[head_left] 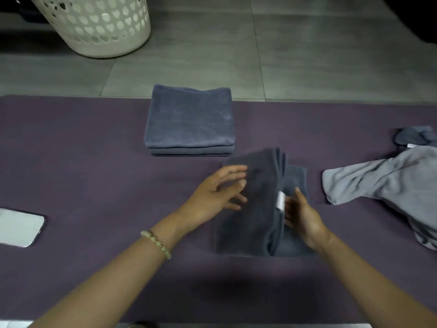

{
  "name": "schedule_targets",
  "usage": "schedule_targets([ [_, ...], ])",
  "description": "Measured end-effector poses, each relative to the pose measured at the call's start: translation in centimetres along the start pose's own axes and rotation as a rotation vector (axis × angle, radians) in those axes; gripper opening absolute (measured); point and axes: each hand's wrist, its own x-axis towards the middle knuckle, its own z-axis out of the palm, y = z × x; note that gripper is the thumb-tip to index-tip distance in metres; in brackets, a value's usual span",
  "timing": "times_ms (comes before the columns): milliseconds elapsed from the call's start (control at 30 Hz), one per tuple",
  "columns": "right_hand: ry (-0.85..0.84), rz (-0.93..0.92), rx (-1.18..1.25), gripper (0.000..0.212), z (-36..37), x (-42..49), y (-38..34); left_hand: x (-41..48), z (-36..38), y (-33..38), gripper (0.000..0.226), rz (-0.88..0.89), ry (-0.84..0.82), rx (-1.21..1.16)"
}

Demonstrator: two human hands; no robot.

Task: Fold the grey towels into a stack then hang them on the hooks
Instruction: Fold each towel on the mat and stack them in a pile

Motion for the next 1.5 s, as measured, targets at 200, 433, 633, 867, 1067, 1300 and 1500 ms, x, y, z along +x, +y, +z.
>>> schedule_targets([
  [200,0.167,-0.098,-0.171,0.034,1.3,1.5,1.1,2.1,0.4,-8.1,0.059,-0.013,0.041,0.958],
  [433,0.468,-0.635,-0.614,0.029,1.3,0.7,0.0,2.9,3.6,-10.4,0.067,0.057,0.078,1.196],
  [633,0.515,-0.55,-0.582,0.028,-2.9,2.7,-1.1,4.8,6.2,-11.4,0.075,0.087,0.014,1.321],
  [867,0.539,-0.432,-0.639,0.031,-3.9,3.4,0.6,5.3,6.3,-11.9,0.068,0.136,0.101,1.161],
  [1067,0.609,-0.269,-0.6,0.038,-4.5,3.1,0.2,8.3,5.1,-8.9,0.079,-0.211,0.439,0.301],
  [1300,0.252,0.006,-0.56,0.042,-5.5,2.9,-1.7,9.7,2.4,-5.5,0.042,-0.468,0.007,-0.163],
  [1500,0.004,-0.047,-0.272,0.039,-5.8,-0.2,-1.1,7.7,1.0,-3.8,0.044,-0.484,-0.094,-0.283],
])
